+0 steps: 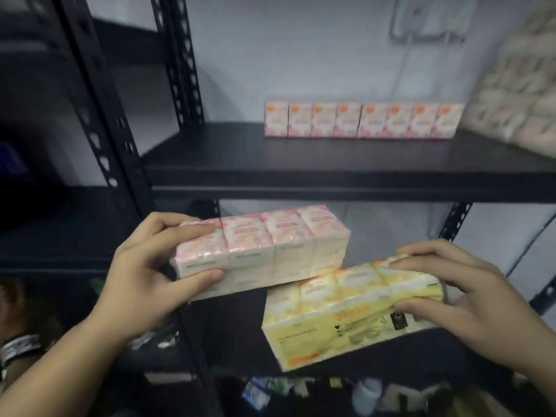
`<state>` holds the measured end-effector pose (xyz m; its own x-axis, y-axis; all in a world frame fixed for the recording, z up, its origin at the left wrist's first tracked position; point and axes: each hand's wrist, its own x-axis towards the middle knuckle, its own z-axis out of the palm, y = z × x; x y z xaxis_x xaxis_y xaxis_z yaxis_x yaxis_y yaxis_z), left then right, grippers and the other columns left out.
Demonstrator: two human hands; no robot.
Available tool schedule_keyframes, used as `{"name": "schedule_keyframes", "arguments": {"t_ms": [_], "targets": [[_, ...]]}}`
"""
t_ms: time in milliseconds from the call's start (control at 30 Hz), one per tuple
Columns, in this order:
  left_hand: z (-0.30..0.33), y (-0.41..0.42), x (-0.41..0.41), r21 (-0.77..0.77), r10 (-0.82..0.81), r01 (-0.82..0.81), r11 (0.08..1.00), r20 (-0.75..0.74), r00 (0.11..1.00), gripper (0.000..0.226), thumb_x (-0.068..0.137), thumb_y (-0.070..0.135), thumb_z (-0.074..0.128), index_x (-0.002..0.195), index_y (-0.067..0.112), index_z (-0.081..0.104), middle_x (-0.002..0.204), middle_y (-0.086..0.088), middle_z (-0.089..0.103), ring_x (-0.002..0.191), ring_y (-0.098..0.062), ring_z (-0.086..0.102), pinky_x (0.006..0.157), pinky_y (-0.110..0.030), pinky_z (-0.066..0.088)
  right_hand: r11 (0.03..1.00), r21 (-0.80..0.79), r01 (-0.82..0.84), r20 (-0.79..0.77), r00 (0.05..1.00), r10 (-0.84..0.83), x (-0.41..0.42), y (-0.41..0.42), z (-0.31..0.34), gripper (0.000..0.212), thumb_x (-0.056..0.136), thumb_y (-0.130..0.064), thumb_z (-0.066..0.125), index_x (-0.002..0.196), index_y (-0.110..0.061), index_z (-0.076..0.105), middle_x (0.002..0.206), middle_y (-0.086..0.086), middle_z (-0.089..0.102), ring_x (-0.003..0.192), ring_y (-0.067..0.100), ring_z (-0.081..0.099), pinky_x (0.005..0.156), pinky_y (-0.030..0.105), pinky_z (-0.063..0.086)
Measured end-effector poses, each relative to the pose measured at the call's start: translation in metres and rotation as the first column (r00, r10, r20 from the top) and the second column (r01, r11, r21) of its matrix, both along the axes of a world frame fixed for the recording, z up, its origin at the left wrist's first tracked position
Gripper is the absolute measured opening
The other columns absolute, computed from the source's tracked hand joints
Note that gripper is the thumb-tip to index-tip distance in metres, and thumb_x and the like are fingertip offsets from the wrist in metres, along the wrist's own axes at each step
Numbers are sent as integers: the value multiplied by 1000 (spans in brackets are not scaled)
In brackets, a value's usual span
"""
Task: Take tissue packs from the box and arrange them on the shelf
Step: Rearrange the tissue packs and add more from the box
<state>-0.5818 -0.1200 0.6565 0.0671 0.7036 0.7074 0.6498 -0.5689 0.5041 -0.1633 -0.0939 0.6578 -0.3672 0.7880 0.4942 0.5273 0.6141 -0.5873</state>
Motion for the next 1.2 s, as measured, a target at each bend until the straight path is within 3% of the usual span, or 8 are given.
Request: {"name": "schedule_keyframes", "arguments": {"t_ms": [100,200,333,633,700,800,1000,1200], "targets": [[34,7,2,98,-8,7,995,5,1000,56,70,46,83,119,20,73,118,-3,63,111,-15,65,98,-17,48,997,73,2,-54,999,2,8,4,35,43,68,-61,77,110,-52,75,124,-18,63,105,8,67,70,15,56],[62,18,5,170,-5,4,985,9,1000,56,70,45,84,119,21,73,120,-4,64,113,-17,65,99,-19,48,988,150,23,-84,996,-11,18,13,62,40,73,-58,80,111,-49,75,125,-13,64,110,15,67,79,28,57],[99,32,3,227,36,-34,973,-3,999,56,70,51,81,121,31,71,121,3,63,115,-18,64,98,-17,48,961,255,105,-137,988,-71,35,30,88,36,75,-48,88,109,-48,75,124,-13,65,87,34,68,67,44,59],[136,82,6,407,204,-194,892,20,979,60,70,28,92,125,13,73,120,-8,60,111,-13,61,99,-10,45,824,462,327,-250,940,-233,45,70,126,39,70,-23,86,108,-22,77,113,1,65,109,5,61,83,7,44],[131,95,9,398,225,-203,894,-9,974,61,68,27,92,125,16,74,121,-2,57,111,-15,60,99,-18,49,770,489,410,-239,912,-334,44,83,124,41,71,-27,86,109,-14,79,112,2,63,103,8,59,87,5,41],[118,113,13,368,220,-176,913,-81,972,59,66,28,93,121,16,77,121,-2,55,107,-11,56,96,-5,41,708,515,483,-238,874,-424,41,102,113,46,70,-32,84,111,-10,79,115,7,59,103,16,55,92,9,37],[93,134,18,235,184,-151,960,-127,975,61,68,37,91,125,21,72,129,6,48,117,-9,53,98,-19,43,713,506,485,-212,872,-442,31,124,87,45,70,-27,89,111,-11,78,136,16,51,126,35,52,108,38,41],[98,148,20,46,179,-174,984,-145,973,95,80,31,88,158,22,35,134,16,32,122,-2,42,104,-27,41,737,467,488,-123,862,-492,25,141,78,52,73,-35,88,116,-14,70,130,6,57,121,27,45,100,40,40]]}}
